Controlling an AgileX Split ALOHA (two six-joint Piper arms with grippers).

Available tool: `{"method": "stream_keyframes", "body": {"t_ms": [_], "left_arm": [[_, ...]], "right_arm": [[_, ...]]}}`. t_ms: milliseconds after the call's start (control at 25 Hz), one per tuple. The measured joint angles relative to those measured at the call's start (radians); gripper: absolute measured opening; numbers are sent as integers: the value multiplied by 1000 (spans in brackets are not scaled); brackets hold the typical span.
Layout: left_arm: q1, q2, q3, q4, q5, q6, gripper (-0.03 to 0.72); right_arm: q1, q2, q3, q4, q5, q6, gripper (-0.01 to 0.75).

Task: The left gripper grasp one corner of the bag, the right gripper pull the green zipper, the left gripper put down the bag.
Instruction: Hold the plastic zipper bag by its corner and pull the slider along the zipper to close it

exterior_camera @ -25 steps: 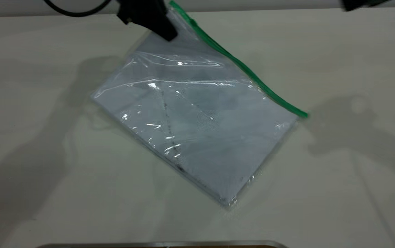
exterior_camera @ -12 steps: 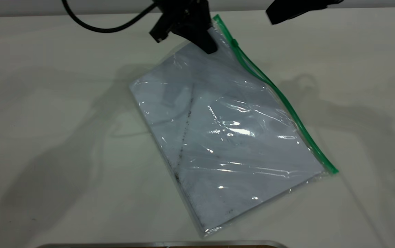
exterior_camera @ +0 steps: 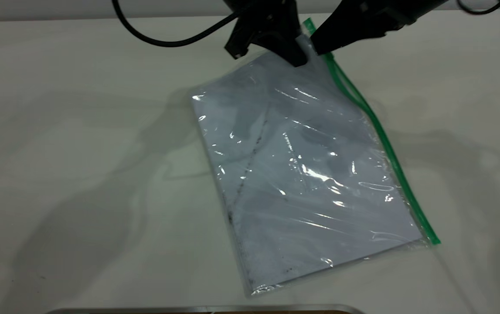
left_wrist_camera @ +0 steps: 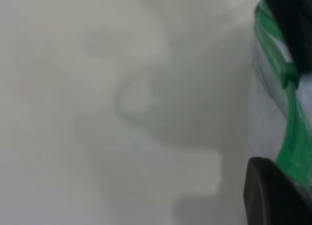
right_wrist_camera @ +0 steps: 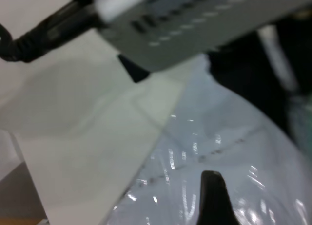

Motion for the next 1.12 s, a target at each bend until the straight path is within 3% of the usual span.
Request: {"method": "stream_keyframes", "body": {"t_ms": [160, 560, 840, 1120], "left_arm": [[-1, 0, 0, -59, -5, 4, 53], [-1, 0, 0, -31, -22, -5, 53], [1, 0, 0, 20, -9, -30, 52], [1, 0, 0, -2, -9, -20, 52]], "right_arm": [[12, 20, 0, 28, -28, -31, 524], [11, 25, 0, 36, -74, -46, 524], [-21, 25, 0, 63, -204, -46, 524], [-21, 25, 0, 66, -143, -46, 524]]}}
